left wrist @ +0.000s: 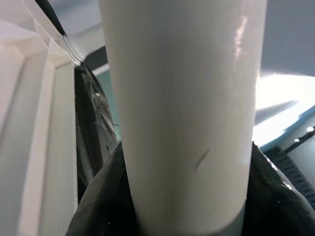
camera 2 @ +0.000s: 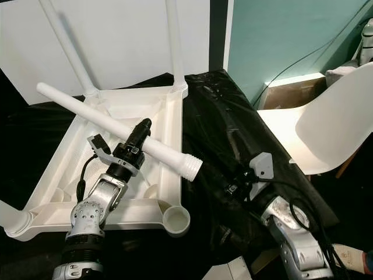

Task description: Building children table

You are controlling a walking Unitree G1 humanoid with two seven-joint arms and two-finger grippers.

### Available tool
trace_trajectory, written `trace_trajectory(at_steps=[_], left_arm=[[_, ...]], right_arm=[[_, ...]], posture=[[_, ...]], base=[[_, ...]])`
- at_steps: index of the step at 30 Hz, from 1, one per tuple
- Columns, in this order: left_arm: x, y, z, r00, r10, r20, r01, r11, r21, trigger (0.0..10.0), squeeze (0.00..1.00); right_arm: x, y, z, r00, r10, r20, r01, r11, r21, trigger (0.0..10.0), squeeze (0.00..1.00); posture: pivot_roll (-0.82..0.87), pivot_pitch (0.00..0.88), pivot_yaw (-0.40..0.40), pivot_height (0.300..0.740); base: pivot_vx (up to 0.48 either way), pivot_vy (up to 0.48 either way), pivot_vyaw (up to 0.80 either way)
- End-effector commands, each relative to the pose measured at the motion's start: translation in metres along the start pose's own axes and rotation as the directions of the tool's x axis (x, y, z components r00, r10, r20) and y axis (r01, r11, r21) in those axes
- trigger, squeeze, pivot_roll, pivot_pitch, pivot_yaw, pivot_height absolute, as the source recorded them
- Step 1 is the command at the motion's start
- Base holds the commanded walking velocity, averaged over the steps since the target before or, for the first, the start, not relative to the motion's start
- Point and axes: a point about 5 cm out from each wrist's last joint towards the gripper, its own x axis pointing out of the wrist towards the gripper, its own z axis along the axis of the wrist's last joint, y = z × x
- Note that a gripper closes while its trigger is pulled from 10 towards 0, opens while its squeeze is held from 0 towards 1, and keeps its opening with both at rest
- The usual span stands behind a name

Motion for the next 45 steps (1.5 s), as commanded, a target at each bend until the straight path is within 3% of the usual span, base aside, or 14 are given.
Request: trace_trajectory(at_steps=[1,2,3,4,5,7,8,9,11,21,26,33,36,45], left_arm=[[0.002,-0.006,0.0,0.997,-0.073,-0.009,0.073,0.991,0.114,0.0,0.0],[0.002,-0.006,0.0,0.997,-0.073,-0.009,0.073,0.991,0.114,0.0,0.0],[0.005,-0.008,-0.003,0.997,-0.072,-0.033,0.078,0.97,0.23,0.0,0.0],[0.008,-0.012,-0.006,0.995,-0.077,-0.063,0.094,0.935,0.341,0.0,0.0],[0.008,-0.012,-0.006,0.995,-0.077,-0.063,0.094,0.935,0.341,0.0,0.0],[0.013,-0.02,-0.012,0.99,-0.098,-0.104,0.135,0.875,0.465,0.0,0.0],[0.013,-0.02,-0.012,0.99,-0.098,-0.104,0.135,0.875,0.465,0.0,0.0],[0.017,-0.028,-0.017,0.982,-0.132,-0.139,0.185,0.838,0.513,0.0,0.0],[0.02,-0.035,-0.021,0.973,-0.161,-0.166,0.226,0.816,0.532,0.0,0.0],[0.024,-0.059,-0.026,0.946,-0.262,-0.19,0.323,0.787,0.525,0.0,0.0],[0.024,-0.068,-0.032,0.934,-0.299,-0.195,0.357,0.775,0.521,0.0,0.0],[0.021,-0.071,-0.04,0.924,-0.309,-0.225,0.382,0.767,0.516,0.0,0.0],[0.018,-0.071,-0.044,0.925,-0.301,-0.234,0.38,0.769,0.514,0.0,0.0],[0.017,-0.072,-0.049,0.917,-0.304,-0.259,0.397,0.766,0.505,0.0,0.0]], right_arm=[[-0.002,0.006,0.004,1.0,0.031,0.0,-0.031,0.999,0.042,10.0,0.13],[-0.002,0.006,0.004,1.0,0.031,0.0,-0.031,0.999,0.042,10.0,0.13],[-0.004,0.014,0.005,0.995,0.102,-0.022,-0.099,0.991,0.093,10.0,0.0],[-0.007,0.02,0.007,0.984,0.174,-0.043,-0.167,0.978,0.128,10.0,0.0],[-0.007,0.02,0.007,0.984,0.174,-0.043,-0.167,0.978,0.128,10.0,0.0],[-0.01,0.025,0.008,0.966,0.249,-0.07,-0.236,0.959,0.16,10.0,0.0],[-0.01,0.025,0.008,0.966,0.249,-0.07,-0.236,0.959,0.16,10.0,0.0],[-0.007,0.023,0.01,0.963,0.259,-0.071,-0.247,0.958,0.143,10.0,0.0],[-0.004,0.021,0.013,0.965,0.254,-0.066,-0.246,0.962,0.116,10.0,0.0],[0.021,-0.001,0.028,0.983,0.18,-0.03,-0.179,0.984,0.021,10.0,0.0],[0.048,-0.009,0.037,0.989,0.146,0.007,-0.146,0.989,-0.02,10.0,0.0],[0.074,-0.001,0.035,0.985,0.172,0.027,-0.172,0.985,-0.022,10.0,0.0],[0.088,0.012,0.03,0.975,0.222,0.021,-0.222,0.975,-0.007,10.0,0.0],[0.101,0.025,0.032,0.954,0.3,0.025,-0.3,0.954,0.006,10.0,0.0]], posture=[[-0.1,0.0,0.073,0.74],[-0.1,0.0,0.073,0.74],[-0.11,0.0,0.072,0.74],[-0.11,0.0,0.071,0.74],[-0.11,0.0,0.071,0.74],[-0.12,0.0,0.07,0.74],[-0.12,0.0,0.07,0.74],[-0.12,0.0,0.069,0.74],[-0.12,0.0,0.069,0.74],[-0.11,0.0,0.058,0.74],[-0.1,0.0,0.054,0.74],[-0.09,0.0,0.048,0.74],[-0.08,0.0,0.044,0.74],[-0.07,0.0,0.042,0.74]], base=[[0.0,0.0,0.0],[0.0,0.0,0.0],[0.0,0.0,0.0],[0.0,0.0,0.0],[0.0,0.0,0.0],[0.0,0.0,0.0],[0.0,0.0,0.0],[0.0,0.0,0.0],[0.0,0.0,0.0],[0.0,0.0,0.0],[0.0,0.0,0.0],[0.0,0.0,0.0],[0.0,0.0,0.0],[0.0,0.0,0.0]])
